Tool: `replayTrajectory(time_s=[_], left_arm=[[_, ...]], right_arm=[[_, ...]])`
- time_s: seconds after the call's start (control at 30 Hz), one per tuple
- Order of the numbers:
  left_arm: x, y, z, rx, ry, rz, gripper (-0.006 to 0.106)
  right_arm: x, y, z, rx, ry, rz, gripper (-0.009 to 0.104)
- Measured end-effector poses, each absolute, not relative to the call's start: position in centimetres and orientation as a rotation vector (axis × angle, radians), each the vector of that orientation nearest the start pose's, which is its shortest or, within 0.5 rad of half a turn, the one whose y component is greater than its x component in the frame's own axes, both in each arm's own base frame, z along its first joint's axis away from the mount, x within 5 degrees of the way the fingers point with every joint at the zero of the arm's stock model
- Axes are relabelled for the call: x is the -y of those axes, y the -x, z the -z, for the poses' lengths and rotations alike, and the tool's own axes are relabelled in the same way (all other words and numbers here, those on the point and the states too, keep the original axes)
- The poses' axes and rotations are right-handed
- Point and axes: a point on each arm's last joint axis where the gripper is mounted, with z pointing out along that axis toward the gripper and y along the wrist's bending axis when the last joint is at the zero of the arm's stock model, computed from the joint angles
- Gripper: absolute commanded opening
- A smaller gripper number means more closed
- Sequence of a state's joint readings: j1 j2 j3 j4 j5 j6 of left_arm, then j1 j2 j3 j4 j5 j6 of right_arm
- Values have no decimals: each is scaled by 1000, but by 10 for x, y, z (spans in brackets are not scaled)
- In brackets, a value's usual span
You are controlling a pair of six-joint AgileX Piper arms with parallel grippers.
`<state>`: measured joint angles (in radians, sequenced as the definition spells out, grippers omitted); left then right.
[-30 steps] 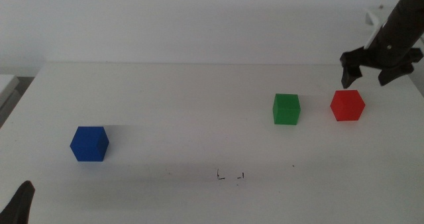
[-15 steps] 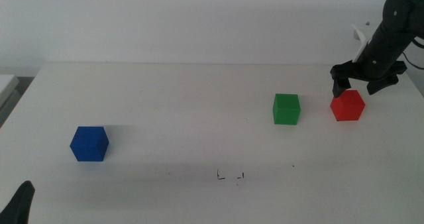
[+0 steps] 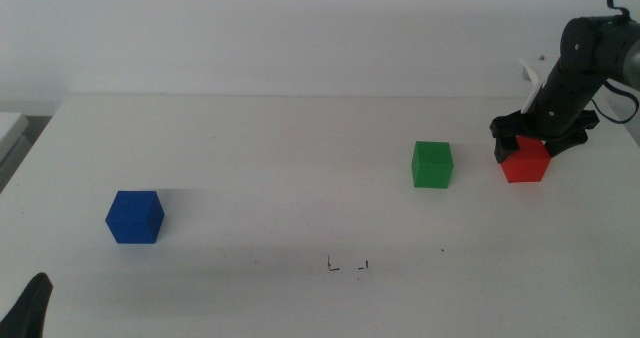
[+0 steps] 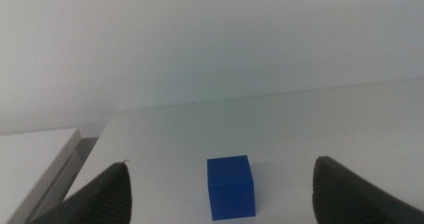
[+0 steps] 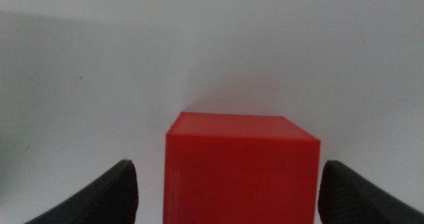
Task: Stack red cubes first, then green, then blue cubes in a specific spot.
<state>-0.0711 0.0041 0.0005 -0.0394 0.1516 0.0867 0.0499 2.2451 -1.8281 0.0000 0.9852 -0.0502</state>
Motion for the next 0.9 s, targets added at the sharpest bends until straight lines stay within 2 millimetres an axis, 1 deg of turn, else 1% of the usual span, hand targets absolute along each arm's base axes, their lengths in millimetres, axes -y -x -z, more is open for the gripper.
replayTrajectory(time_s=[0.13,0.37,0.43,0.57,0.63,0.77,0.83,0.9], left_arm=[[5,-56,-199,-1636,-102,23,94],[5,-56,-199,-1636,-102,23,94],[5,-56,-199,-1636,-102,23,94],[5,-56,-199,-1636,-102,23,94],[5,-56,-199,-1636,-102,23,94],[5,-56,-199,-1636,-102,23,94],[5,-56,-199,-1636,-102,23,94],[5,-56,-199,-1636,-102,23,94]], right_arm=[[-24,-475,-164,-2887,145,0,62],[-24,-477,-160,-2874,140,0,22],[-24,-477,-159,-2874,120,-3,16],[-23,-475,-160,-2904,47,-5,16],[-23,-471,-165,-2925,22,-6,16],[-23,-460,-192,-2914,-60,-17,16],[-26,-448,-211,-2874,-89,-14,16],[-33,-429,-226,-2843,-114,-10,15]])
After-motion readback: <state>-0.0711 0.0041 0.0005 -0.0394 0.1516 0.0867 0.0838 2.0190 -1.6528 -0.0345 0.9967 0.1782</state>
